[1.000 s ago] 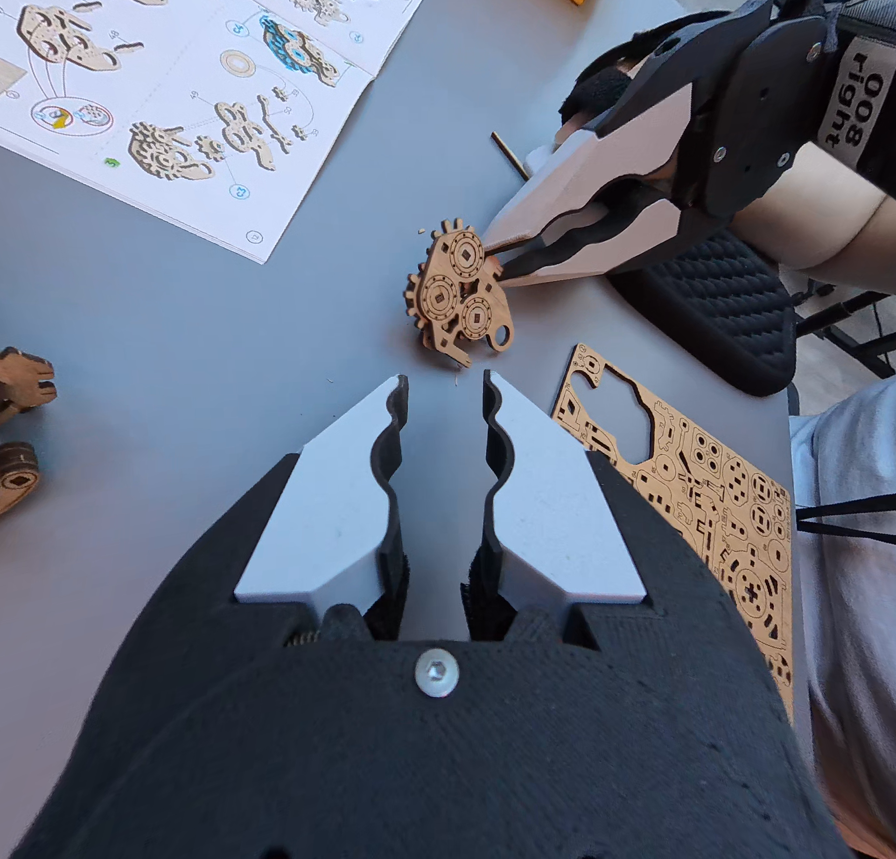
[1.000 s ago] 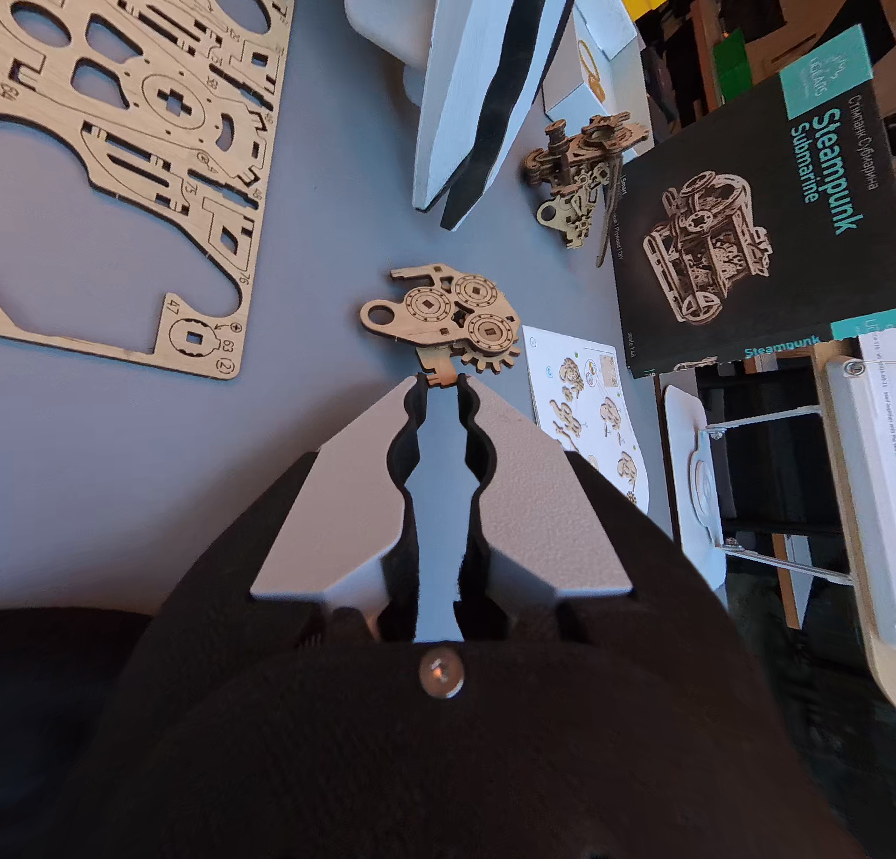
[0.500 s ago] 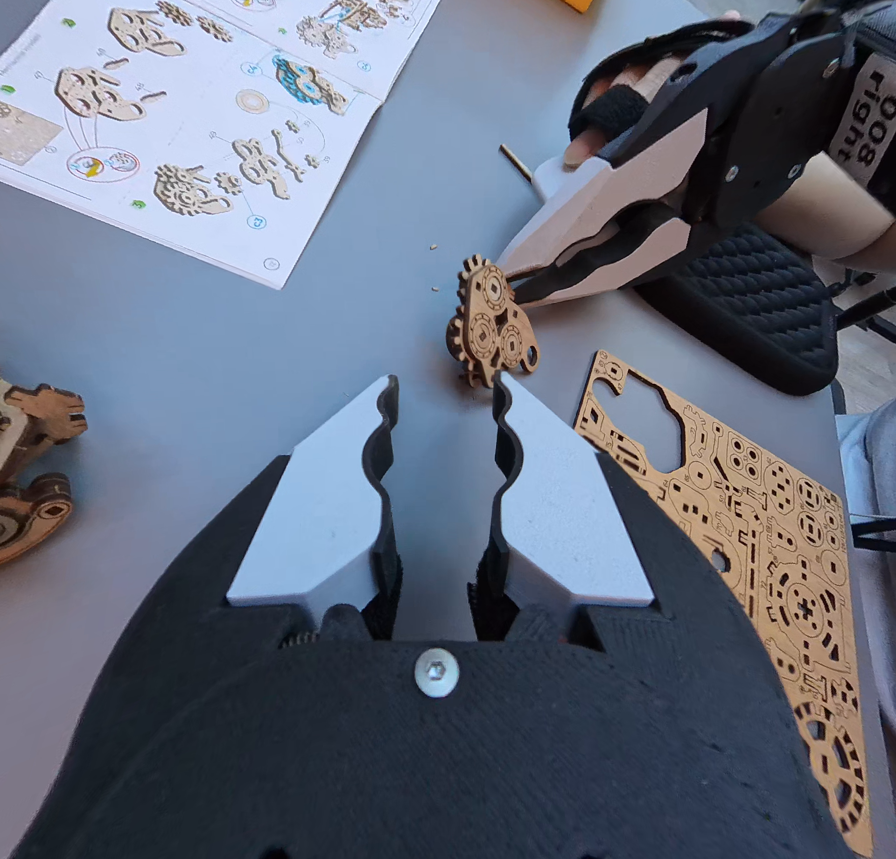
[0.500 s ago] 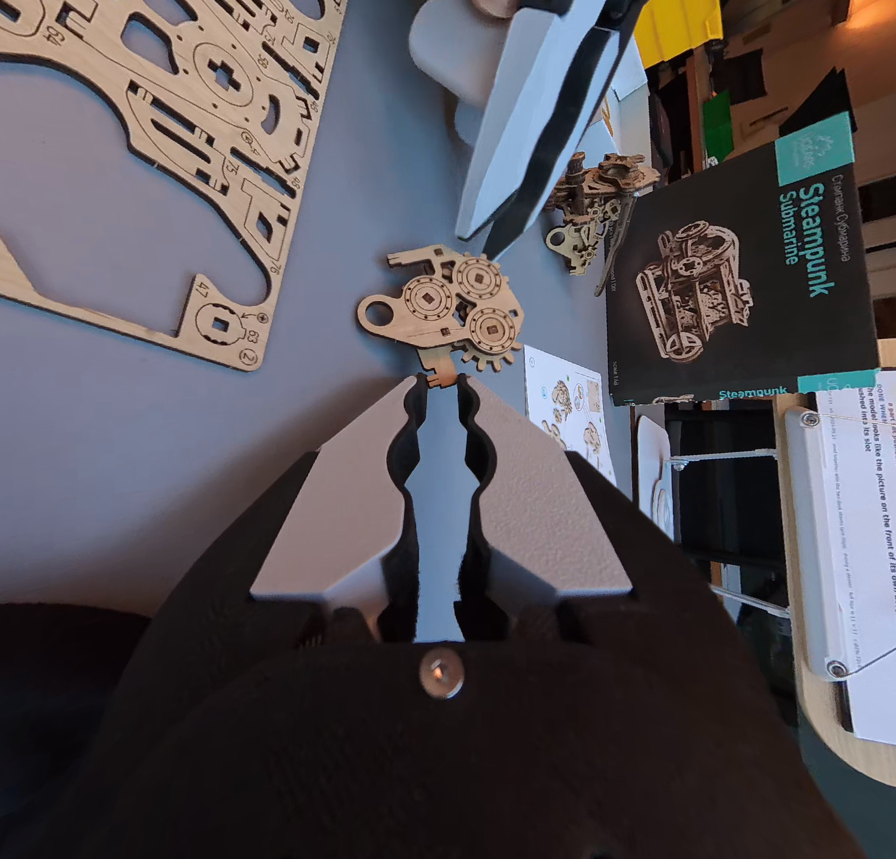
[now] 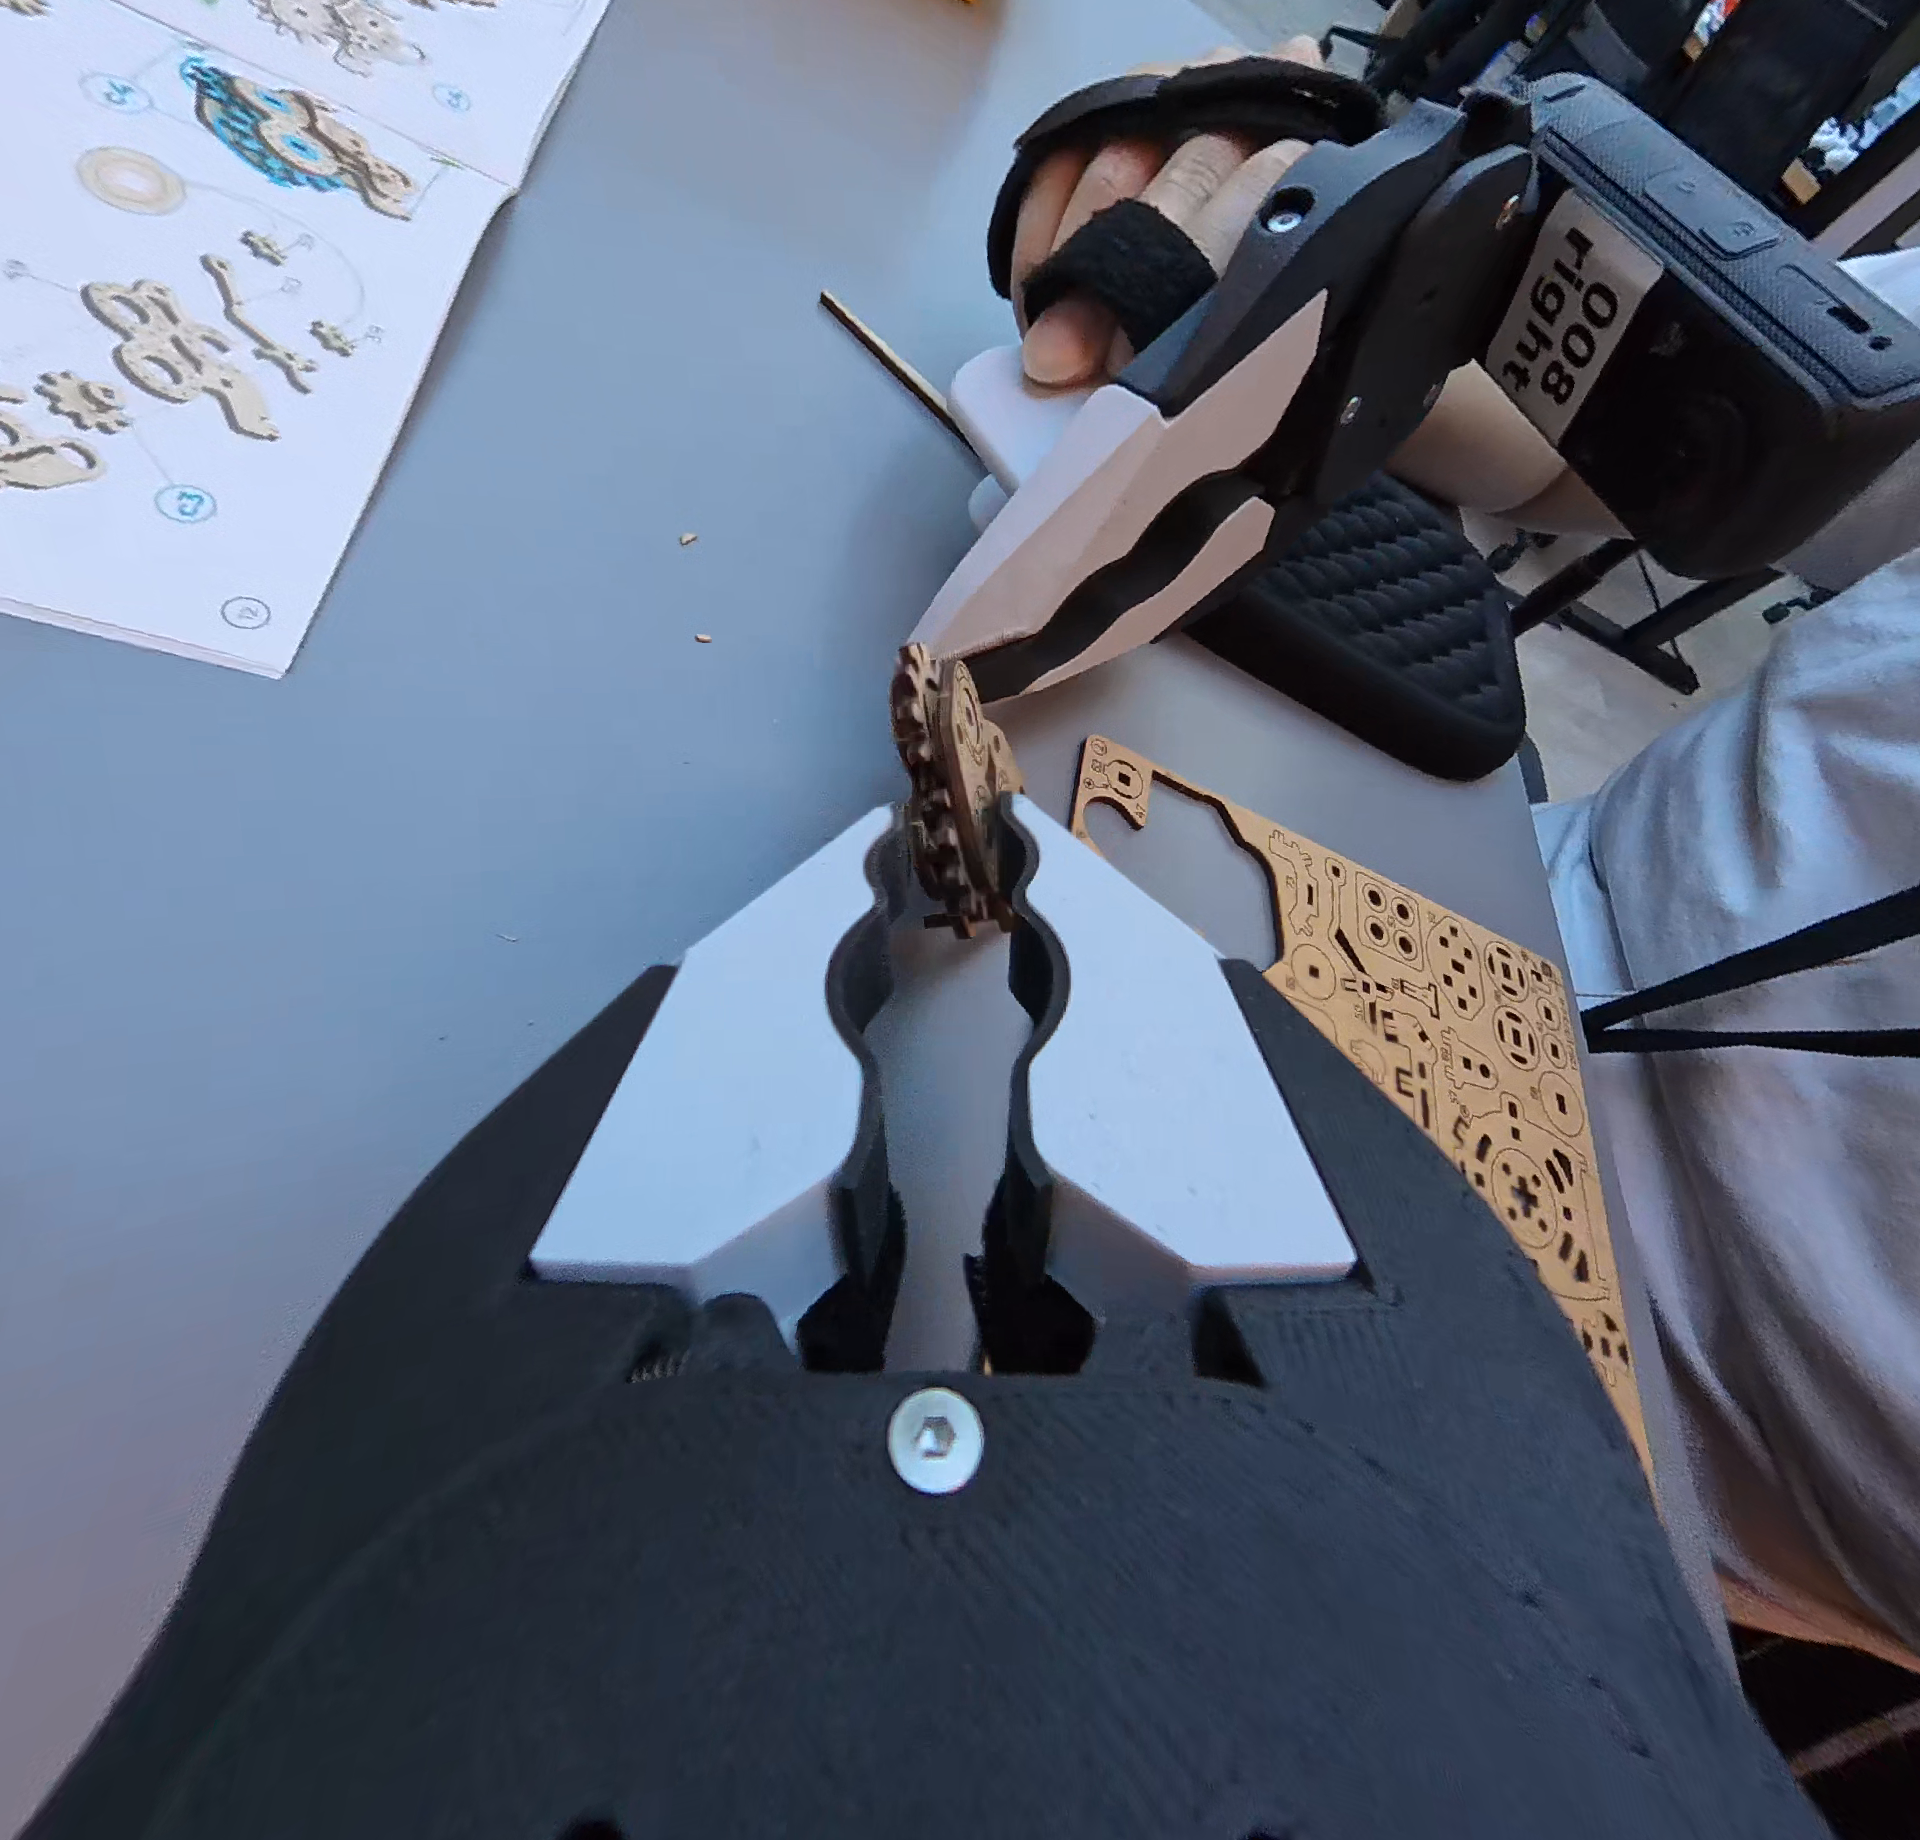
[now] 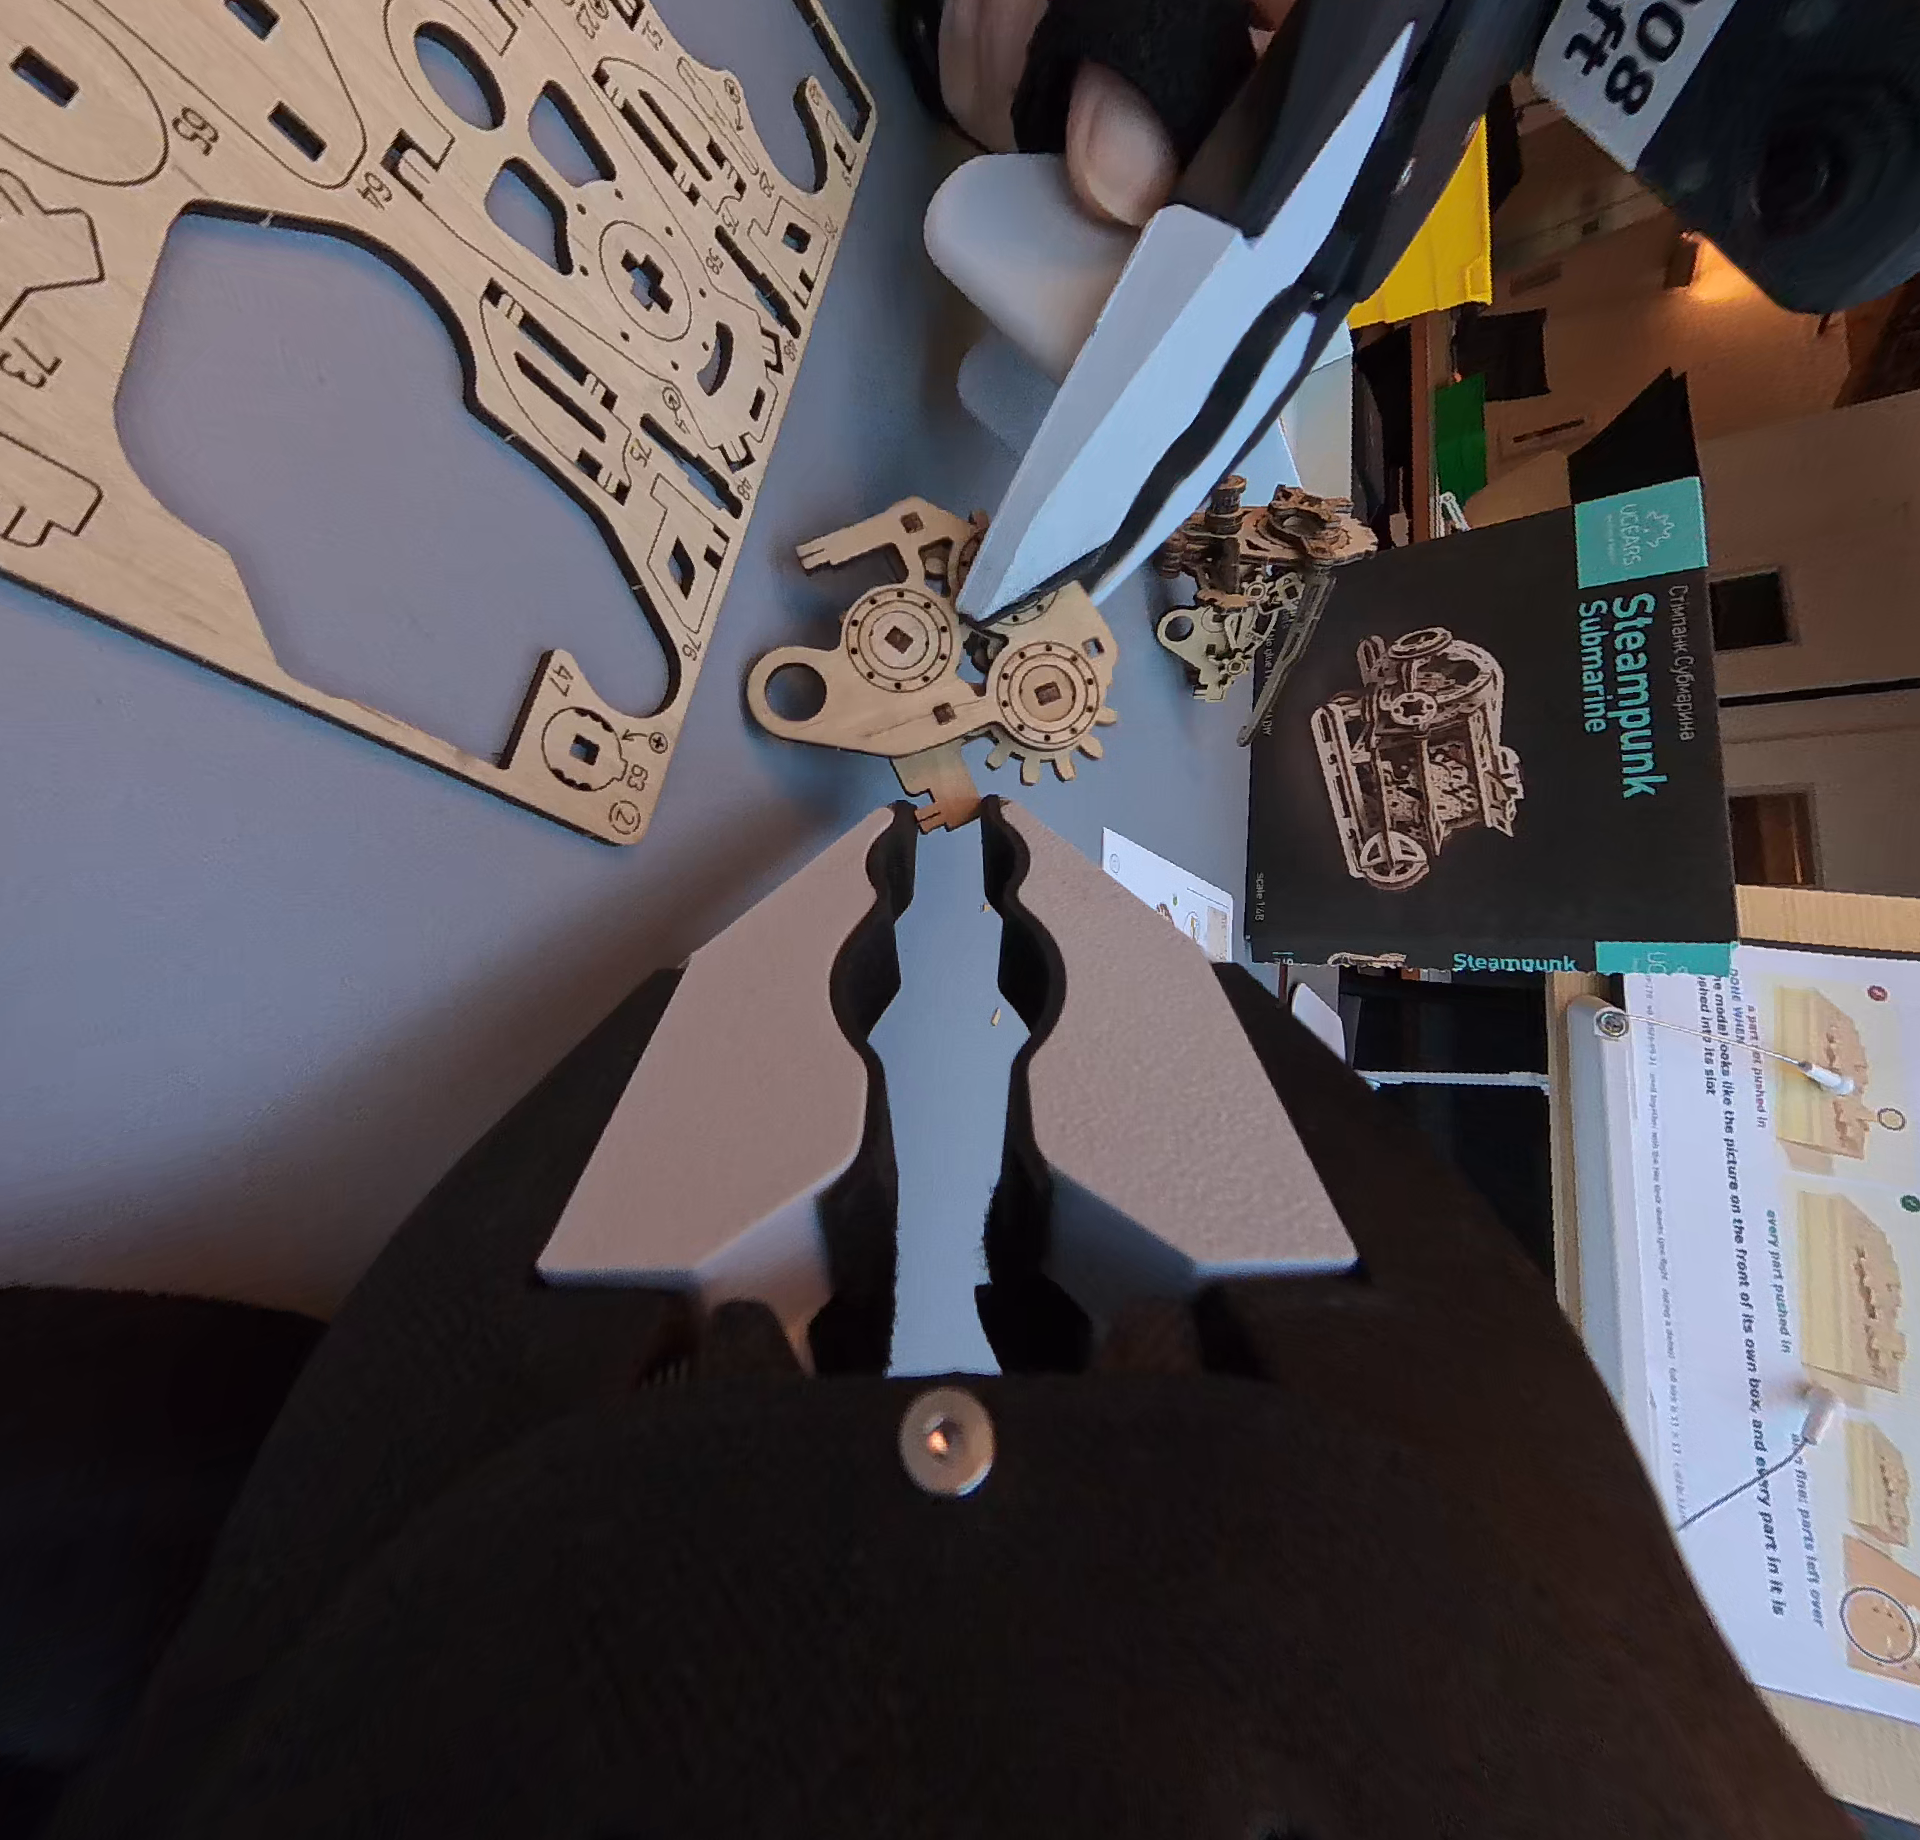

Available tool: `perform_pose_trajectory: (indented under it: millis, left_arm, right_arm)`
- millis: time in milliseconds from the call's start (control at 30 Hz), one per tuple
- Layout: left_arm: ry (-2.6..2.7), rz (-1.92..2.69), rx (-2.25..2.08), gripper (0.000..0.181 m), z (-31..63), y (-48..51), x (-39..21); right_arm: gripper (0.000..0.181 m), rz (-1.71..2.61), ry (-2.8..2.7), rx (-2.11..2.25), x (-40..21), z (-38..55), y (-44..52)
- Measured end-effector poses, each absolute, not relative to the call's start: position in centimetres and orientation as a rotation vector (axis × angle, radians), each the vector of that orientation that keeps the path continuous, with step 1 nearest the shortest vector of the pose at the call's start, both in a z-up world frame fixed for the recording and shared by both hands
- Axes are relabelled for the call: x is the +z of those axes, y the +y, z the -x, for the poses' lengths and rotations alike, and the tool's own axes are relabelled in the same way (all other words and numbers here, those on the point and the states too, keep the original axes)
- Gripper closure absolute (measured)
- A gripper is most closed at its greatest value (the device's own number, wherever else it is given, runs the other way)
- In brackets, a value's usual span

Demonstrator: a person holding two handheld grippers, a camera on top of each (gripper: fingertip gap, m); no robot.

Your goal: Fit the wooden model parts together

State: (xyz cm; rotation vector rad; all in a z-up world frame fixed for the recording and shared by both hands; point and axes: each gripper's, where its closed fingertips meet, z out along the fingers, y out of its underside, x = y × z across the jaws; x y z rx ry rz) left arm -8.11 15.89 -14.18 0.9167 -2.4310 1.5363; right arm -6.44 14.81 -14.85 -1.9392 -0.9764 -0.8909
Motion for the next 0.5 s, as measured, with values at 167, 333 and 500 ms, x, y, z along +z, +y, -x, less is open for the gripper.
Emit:
perform_pose_trajectory:
  millis: [167,333,500]
  left_arm:
    - [-2.422,-0.932,1.536,0.169,8.2,15.8,-14.1]
    - [-2.331,-1.052,1.569,0.171,7.4,16.3,-13.9]
    - [-2.255,-1.151,1.605,0.171,6.8,16.8,-13.6]
  right_arm:
    - [0.169,1.950,-0.922,-0.872,-14.6,6.2,14.8]
    - [0.170,1.978,-0.746,-0.908,-13.6,3.9,14.4]
    - [0.174,1.973,-0.582,-0.854,-12.5,2.4,13.8]
